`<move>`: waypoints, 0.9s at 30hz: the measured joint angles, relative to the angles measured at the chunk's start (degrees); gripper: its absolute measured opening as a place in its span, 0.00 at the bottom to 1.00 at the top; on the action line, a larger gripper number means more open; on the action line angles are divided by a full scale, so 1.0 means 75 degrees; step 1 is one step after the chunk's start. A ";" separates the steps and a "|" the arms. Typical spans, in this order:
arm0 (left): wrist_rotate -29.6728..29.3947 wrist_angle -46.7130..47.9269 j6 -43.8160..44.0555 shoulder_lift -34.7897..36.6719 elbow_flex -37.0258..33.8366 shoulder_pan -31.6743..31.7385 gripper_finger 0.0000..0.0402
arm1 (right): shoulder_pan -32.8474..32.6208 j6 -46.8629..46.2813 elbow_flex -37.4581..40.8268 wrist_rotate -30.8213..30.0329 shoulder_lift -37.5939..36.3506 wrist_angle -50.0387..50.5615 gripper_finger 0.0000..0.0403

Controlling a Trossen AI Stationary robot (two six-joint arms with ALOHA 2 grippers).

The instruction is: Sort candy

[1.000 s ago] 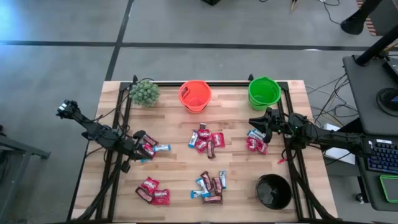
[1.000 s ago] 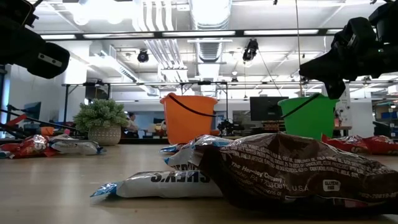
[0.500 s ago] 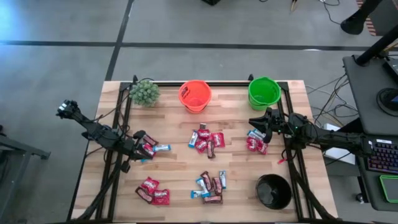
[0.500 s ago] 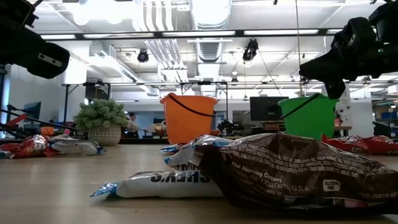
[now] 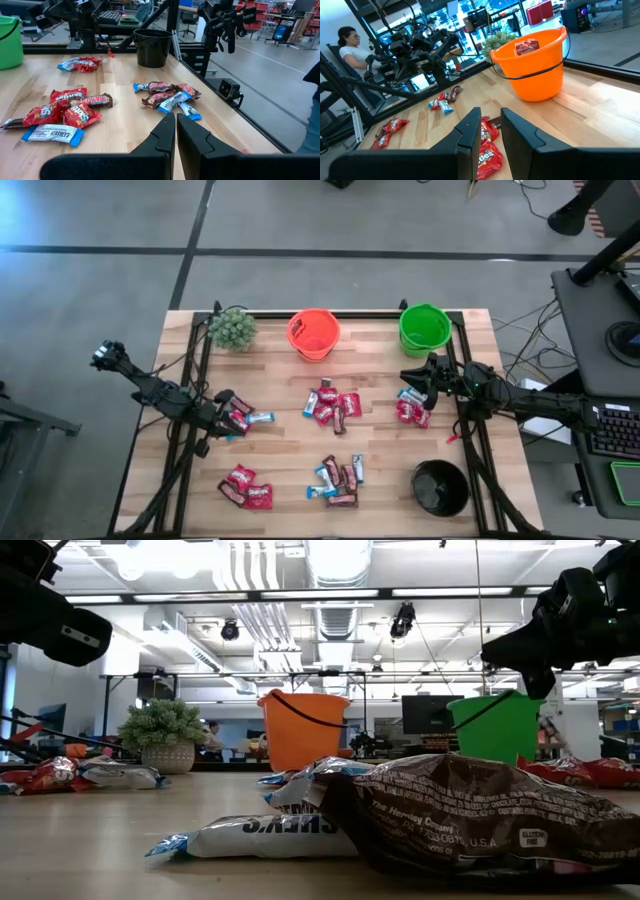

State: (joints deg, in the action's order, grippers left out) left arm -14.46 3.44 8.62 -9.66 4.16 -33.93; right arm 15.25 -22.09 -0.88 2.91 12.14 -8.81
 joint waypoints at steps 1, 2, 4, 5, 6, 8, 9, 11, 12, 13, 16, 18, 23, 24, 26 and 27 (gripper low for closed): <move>0.0000 0.0000 0.0000 -0.0002 0.0000 0.0001 0.00 | 0.0002 0.0000 0.0002 -0.0002 0.0000 -0.0001 0.16; 0.0000 0.0000 0.0000 -0.0001 0.0000 0.0000 0.00 | 0.0001 0.0000 0.0002 -0.0001 0.0000 -0.0001 0.16; 0.0000 0.0000 0.0000 0.0001 0.0000 0.0002 0.00 | 0.0001 0.0000 0.0001 -0.0001 0.0000 0.0001 0.16; 0.0000 0.0000 0.0000 -0.0002 0.0000 0.0000 0.00 | 0.0002 0.0000 0.0002 0.0001 0.0000 0.0000 0.16; 0.0000 0.0000 0.0000 0.0001 0.0000 0.0000 0.00 | 0.0001 0.0000 -0.0001 -0.0001 0.0002 -0.0001 0.16; 0.0000 0.0000 0.0000 -0.0001 -0.0003 0.0001 0.00 | 0.0001 0.0000 0.0000 0.0000 0.0000 -0.0001 0.16; 0.0000 0.0000 0.0000 0.0001 -0.0002 0.0003 0.00 | 0.0002 0.0000 -0.0001 -0.0001 0.0000 0.0001 0.16; 0.0000 0.0000 0.0000 -0.0001 0.0000 0.0000 0.00 | 0.0000 0.0000 0.0002 -0.0002 0.0000 0.0001 0.16; 0.0000 0.0000 0.0000 -0.0002 -0.0001 0.0000 0.00 | 0.0002 0.0000 -0.0001 -0.0002 0.0000 -0.0001 0.16; 0.0000 0.0000 0.0000 -0.0002 -0.0002 0.0003 0.00 | 0.0001 0.0000 -0.0001 -0.0001 0.0000 0.0002 0.16; 0.0000 0.0000 0.0001 0.0001 0.0000 0.0000 0.00 | 0.0002 0.0000 0.0001 0.0001 0.0002 0.0001 0.16; 0.0000 0.0000 0.0000 0.0001 -0.0003 0.0001 0.00 | 0.0002 0.0000 0.0001 -0.0001 0.0001 0.0000 0.16; 0.0000 0.0000 -0.0441 0.0000 0.0000 0.0000 0.00 | 0.0002 0.0000 0.0001 -0.0002 0.0000 0.0000 0.16; -0.0001 0.0000 -0.0605 0.0001 -0.0001 0.0000 0.00 | 0.0001 0.0000 0.0000 -0.0002 0.0002 -0.0001 0.16; -0.0003 0.0000 -0.0825 0.0000 -0.0002 0.0001 0.00 | -0.0001 0.0000 0.0001 0.0001 0.0001 -0.0001 0.16; 0.0000 0.0000 -0.0861 0.0000 -0.0001 0.0000 0.00 | 0.0002 0.0000 0.0002 -0.0001 0.0000 -0.0001 0.16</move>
